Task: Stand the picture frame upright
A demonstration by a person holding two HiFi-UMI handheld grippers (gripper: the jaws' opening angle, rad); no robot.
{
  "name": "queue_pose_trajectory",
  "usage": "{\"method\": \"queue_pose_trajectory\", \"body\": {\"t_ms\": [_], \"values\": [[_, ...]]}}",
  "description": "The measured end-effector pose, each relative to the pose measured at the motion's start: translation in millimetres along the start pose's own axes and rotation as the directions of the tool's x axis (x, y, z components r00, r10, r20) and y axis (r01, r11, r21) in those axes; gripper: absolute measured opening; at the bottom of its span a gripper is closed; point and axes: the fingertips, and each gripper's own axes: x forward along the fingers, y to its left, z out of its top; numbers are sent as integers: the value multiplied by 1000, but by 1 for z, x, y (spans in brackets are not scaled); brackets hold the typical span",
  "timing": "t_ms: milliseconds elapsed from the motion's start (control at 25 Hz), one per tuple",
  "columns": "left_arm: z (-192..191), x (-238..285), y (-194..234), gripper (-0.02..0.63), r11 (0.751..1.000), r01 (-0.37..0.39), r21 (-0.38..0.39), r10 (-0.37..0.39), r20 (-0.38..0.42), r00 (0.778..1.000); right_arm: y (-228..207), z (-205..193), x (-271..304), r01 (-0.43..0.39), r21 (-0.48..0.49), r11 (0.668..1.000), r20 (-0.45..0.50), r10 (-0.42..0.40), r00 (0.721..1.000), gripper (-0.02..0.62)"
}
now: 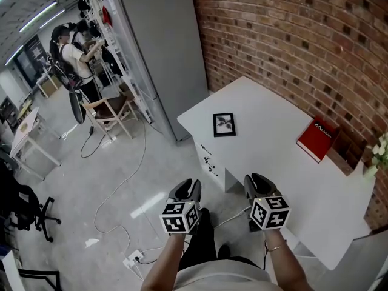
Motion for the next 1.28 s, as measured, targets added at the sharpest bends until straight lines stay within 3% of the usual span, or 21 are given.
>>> {"method": "queue_pose_trajectory", "body": {"t_ms": [640, 1280], "values": [[42, 113, 57, 107, 998, 43, -38, -43, -2, 999, -20, 39, 114, 31, 15, 999, 25, -32, 999, 71], [100, 255, 121, 110, 988, 154, -26, -155, -63, 986, -55, 79, 239, 179, 52, 983, -12, -178, 984, 71]]}}
